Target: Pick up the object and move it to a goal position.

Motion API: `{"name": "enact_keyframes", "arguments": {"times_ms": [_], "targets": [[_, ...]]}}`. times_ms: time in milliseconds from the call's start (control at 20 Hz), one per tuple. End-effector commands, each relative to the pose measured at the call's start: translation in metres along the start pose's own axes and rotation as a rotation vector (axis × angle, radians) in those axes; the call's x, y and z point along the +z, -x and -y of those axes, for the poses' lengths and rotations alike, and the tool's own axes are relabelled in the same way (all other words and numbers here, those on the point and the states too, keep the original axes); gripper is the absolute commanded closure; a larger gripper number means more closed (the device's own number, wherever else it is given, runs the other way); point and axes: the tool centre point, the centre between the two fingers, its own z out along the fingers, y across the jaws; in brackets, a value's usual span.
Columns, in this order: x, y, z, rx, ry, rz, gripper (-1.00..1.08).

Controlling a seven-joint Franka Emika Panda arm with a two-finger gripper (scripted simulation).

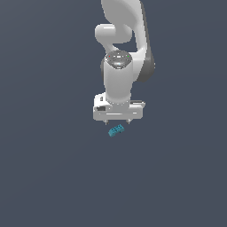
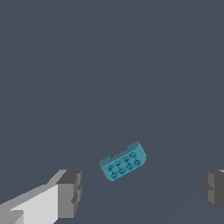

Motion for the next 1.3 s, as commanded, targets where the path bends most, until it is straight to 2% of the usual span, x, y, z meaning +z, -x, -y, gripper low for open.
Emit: {"name": "enact_keyframes", "arguments": {"times_ms": [0, 550, 900, 1250], "targets": [[0.000, 0.000, 0.000, 0.000, 0.000, 0.000, -0.92], [-0.009, -0.009, -0.005, 0.032, -0.031, -0.032, -0.92], [-0.006, -0.008, -0.004, 0.052, -0.030, -0.029, -0.92], [0.005, -0.004, -0.003, 0.140, -0.030, -0.023, -0.92]]}}
